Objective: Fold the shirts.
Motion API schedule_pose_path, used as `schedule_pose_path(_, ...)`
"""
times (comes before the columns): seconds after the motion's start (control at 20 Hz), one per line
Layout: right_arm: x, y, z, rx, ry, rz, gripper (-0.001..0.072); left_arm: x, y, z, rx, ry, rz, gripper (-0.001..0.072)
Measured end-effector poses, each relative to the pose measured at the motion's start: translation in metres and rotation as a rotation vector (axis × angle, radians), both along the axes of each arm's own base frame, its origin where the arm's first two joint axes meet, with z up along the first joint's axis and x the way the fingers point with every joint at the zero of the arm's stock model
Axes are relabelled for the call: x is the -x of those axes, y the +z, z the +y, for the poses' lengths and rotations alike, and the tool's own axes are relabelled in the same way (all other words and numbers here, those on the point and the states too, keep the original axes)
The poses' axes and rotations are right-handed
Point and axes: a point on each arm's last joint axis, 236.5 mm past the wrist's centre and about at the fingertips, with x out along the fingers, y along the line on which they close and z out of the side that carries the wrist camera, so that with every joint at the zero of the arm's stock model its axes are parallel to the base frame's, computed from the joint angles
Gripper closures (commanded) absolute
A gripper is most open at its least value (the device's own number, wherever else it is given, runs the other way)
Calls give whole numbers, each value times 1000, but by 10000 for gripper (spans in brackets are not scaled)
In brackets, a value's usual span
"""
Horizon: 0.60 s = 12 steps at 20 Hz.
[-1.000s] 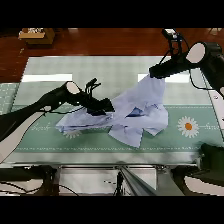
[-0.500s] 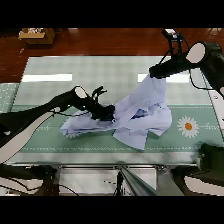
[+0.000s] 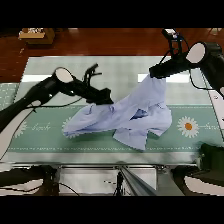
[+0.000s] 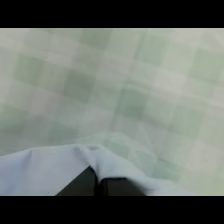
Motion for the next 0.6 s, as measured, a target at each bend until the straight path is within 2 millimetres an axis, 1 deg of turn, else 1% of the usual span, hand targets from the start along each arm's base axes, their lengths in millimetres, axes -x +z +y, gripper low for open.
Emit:
schedule_pose_path(0.1, 0, 0, 0, 0, 0, 0, 687, -21, 40, 8, 37, 29, -94, 691)
schedule_pose_path(0.2, 1, 5, 0, -1, 2, -10, 686, -39, 76, 21, 65, 61, -178, 691)
schedule_pose_path(0.3, 2, 20, -1, -2, 11, -49, 686, -55, 116, 38, 88, 90, -281, 691)
schedule_pose_path(0.35, 3, 34, -1, -3, 15, -86, 686, -62, 136, 47, 95, 105, -332, 692)
schedule_pose_path(0.4, 4, 50, -3, -5, 15, -130, 686, -66, 159, 59, 102, 123, -391, 692)
schedule_pose_path(0.5, 7, 96, -9, -4, 11, -260, 686, -71, 209, 85, 118, 170, -516, 692)
schedule_pose_path(0.55, 11, 121, -13, 1, 6, -333, 686, -71, 235, 101, 118, 199, -582, 691)
schedule_pose_path(0.6, 16, 151, -19, 7, -4, -419, 686, -69, 263, 118, 120, 234, -653, 692)
